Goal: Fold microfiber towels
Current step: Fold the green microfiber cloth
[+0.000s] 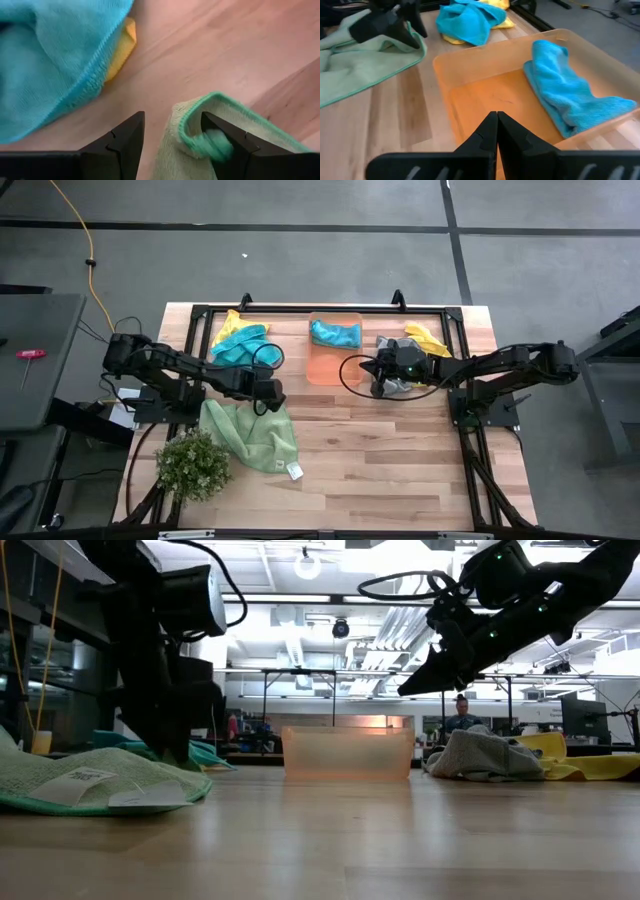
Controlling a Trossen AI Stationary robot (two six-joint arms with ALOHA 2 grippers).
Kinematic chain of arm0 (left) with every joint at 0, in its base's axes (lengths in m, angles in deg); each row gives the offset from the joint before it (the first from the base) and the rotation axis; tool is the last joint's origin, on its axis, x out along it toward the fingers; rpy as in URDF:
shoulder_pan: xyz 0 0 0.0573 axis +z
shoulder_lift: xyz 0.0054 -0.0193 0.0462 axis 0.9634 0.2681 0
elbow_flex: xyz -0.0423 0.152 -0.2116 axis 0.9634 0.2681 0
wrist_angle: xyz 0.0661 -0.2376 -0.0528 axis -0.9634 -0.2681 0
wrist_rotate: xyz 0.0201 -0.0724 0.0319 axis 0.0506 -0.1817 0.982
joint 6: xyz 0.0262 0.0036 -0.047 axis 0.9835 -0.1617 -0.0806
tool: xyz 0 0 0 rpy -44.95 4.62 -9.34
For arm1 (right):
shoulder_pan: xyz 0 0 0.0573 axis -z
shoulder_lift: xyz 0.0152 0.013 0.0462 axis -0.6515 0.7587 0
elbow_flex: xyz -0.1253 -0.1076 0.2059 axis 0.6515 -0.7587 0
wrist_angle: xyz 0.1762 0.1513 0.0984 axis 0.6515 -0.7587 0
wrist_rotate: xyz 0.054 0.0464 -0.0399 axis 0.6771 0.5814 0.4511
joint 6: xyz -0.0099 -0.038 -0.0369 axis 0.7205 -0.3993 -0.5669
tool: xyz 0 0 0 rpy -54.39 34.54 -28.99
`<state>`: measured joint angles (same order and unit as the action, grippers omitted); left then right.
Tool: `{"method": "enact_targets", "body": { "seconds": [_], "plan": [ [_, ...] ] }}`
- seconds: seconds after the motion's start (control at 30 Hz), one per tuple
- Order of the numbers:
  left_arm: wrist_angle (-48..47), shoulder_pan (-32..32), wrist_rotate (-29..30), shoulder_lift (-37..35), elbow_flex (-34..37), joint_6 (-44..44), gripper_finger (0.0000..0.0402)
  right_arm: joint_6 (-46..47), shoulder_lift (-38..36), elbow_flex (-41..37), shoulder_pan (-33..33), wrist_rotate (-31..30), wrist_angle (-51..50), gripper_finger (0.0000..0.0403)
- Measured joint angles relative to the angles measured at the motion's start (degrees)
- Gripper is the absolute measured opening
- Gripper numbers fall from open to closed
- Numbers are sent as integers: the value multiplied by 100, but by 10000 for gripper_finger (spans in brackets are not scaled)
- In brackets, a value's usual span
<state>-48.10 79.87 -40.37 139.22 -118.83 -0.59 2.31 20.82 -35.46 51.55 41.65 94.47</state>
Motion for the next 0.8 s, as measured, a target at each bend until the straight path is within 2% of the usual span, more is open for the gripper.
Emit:
{"method": "enact_targets", "body": {
  "seconds": [0.17,0.33,0.5,0.8],
  "plan": [
    [-123,-106,267,-162,-22,-120,186,86,0,0,0,-111,0,0],
    [-728,-217,708,-360,-335,-155,186,85,0,0,0,-111,0,0],
    [-1335,-255,741,-370,-572,-208,186,87,0,0,0,-111,-8,0],
    [-911,-421,852,-369,-581,-443,186,87,0,0,0,-109,-17,0]
  ]
}}
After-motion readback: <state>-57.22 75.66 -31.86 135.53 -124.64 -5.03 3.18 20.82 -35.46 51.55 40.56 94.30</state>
